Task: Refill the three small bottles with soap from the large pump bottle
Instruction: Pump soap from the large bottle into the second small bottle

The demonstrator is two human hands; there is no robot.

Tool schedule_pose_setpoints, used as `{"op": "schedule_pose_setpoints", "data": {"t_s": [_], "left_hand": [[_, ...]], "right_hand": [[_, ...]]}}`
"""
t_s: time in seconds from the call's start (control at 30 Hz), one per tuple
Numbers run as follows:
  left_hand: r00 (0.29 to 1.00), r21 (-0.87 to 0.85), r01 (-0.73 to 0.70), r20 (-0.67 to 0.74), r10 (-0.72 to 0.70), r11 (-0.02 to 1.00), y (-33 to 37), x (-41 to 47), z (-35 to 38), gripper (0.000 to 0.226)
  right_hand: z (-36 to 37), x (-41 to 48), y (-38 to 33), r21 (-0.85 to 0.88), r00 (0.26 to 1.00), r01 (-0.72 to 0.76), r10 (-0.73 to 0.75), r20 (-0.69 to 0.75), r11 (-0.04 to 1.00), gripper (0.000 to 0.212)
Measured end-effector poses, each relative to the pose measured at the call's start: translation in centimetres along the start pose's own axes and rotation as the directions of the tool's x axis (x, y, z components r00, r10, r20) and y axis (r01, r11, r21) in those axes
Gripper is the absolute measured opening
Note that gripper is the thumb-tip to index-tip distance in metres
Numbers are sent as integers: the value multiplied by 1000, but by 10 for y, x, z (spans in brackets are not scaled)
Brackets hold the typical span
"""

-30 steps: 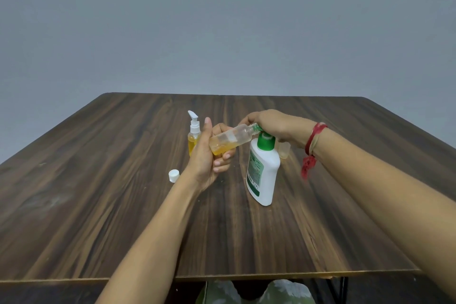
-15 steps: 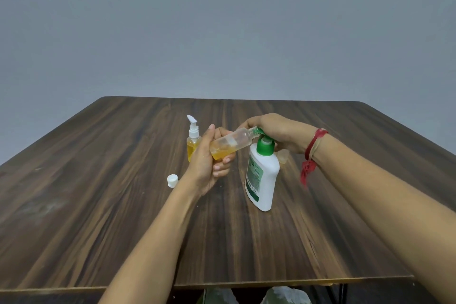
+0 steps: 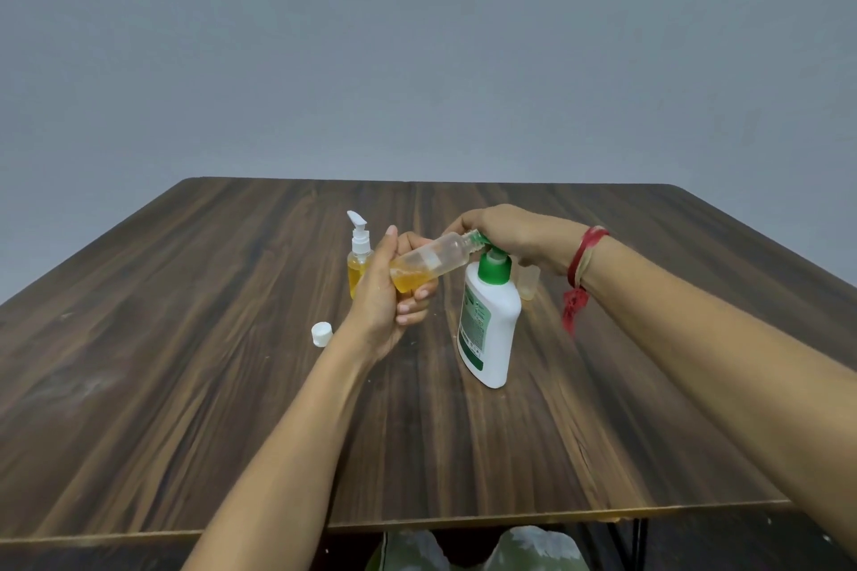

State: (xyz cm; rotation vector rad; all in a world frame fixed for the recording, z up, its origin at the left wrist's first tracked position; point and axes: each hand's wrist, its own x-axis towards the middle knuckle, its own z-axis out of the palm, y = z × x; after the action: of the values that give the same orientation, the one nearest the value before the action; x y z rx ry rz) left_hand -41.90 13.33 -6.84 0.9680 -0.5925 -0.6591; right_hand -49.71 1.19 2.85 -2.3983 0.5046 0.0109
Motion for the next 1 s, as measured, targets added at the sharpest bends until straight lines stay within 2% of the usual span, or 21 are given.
{"op": "schedule_pose_setpoints", "data": {"t_s": [0.63,0.77,0.9,1.0], "left_hand": [[1000,10,-1,1,1,1000,-1,0,-1,52],[1000,4,2,4,-2,1000,0,0,1,51],[1000,32,13,10,-14,999,1,0,-1,48],[1000,29,20,16,-21,999,1,-1,-1,46]], "right_hand": [[3,-1,-1,-82,1000,28,-28,0,996,39],[0,0,-1,16,1000,13,-13,-9,1000,37],[4,1,0,-37,1000,7,-7,-8,999,39],[-1,-1,-2,8,1000,-5,5,1,1000,36]]}}
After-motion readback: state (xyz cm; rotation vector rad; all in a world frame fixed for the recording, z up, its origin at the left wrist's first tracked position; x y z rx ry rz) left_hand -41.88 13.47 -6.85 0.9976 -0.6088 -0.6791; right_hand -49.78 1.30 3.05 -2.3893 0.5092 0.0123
